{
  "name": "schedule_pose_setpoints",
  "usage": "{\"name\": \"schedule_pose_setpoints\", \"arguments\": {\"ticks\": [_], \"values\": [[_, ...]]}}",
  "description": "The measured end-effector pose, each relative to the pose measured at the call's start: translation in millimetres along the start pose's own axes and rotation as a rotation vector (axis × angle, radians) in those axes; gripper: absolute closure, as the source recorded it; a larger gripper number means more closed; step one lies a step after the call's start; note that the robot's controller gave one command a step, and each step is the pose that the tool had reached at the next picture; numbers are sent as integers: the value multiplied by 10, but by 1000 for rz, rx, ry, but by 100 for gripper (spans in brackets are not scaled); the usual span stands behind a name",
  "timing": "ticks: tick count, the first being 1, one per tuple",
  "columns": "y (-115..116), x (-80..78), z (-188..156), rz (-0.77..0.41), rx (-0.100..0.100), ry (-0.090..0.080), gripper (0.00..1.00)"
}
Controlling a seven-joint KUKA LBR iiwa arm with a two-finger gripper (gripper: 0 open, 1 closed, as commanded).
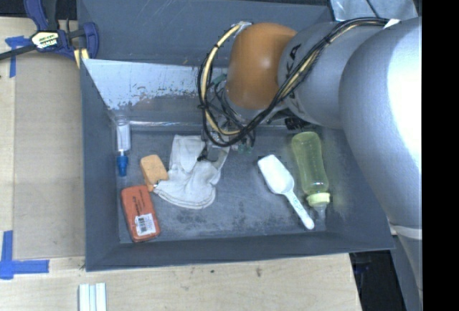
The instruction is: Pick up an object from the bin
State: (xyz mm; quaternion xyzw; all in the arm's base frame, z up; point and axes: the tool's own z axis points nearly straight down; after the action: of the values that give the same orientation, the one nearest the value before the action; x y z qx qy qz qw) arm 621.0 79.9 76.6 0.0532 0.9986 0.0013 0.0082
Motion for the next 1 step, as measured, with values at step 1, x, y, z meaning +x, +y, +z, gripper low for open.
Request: {"name": "schedule_pose_setpoints", "arguments": {"ticks": [1], "values": [[134, 30, -102, 4, 3, 8, 100]]}}
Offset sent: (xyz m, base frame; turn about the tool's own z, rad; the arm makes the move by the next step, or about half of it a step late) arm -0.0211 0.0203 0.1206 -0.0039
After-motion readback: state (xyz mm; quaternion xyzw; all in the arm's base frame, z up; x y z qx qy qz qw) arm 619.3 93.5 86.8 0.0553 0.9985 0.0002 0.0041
